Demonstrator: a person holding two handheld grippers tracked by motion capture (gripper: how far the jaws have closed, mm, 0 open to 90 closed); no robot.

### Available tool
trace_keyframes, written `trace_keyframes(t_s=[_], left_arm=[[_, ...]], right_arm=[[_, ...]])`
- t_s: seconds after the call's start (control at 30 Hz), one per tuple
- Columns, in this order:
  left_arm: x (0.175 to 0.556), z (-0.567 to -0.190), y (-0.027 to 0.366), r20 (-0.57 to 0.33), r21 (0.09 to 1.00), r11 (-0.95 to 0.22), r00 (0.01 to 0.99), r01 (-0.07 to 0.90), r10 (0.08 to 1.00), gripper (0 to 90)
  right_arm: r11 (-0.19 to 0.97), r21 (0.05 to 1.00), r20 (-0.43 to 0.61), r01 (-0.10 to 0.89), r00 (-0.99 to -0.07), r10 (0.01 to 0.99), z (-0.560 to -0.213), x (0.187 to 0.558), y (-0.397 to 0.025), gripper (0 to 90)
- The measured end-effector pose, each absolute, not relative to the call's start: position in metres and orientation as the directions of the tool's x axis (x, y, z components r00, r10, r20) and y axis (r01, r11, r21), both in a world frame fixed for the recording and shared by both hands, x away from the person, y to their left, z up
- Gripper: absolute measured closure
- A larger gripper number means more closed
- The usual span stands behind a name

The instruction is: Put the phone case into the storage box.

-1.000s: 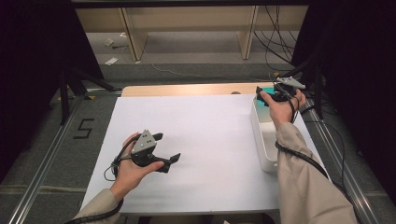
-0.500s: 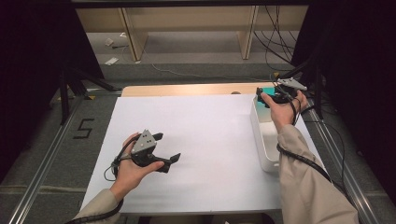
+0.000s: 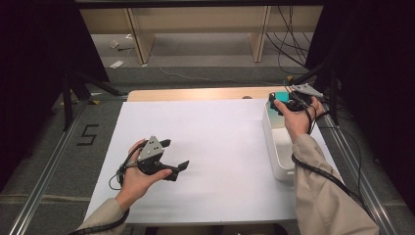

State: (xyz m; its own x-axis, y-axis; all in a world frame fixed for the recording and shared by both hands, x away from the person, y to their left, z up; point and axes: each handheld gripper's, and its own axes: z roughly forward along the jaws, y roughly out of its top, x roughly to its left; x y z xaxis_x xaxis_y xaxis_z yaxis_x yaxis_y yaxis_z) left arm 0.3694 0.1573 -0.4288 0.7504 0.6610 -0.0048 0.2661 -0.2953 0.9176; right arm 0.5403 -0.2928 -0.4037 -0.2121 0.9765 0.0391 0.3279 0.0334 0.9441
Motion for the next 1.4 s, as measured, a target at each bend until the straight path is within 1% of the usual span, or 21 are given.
trace_keyframes(t_s=[0.73, 0.97, 1.4], left_arm=[[0.369, -0.428, 0.157, -0.003, 0.919, -0.294, 0.750, 0.264, 0.662, 2.4], [0.369, -0.428, 0.158, -0.004, 0.919, -0.292, 0.749, 0.263, 0.663, 2.4], [0.369, -0.428, 0.158, -0.005, 0.919, -0.292, 0.748, 0.265, 0.664, 2.6]], right_arm=[[0.048, 0.949, 0.044, 0.312, -0.284, 0.958, -0.399, 0.521, -0.286, 8.7], [0.058, 0.951, 0.044, 0.305, -0.318, 0.947, -0.396, 0.514, -0.282, 11.6], [0.081, 0.953, 0.039, 0.293, -0.380, 0.924, -0.392, 0.499, -0.277, 12.3]])
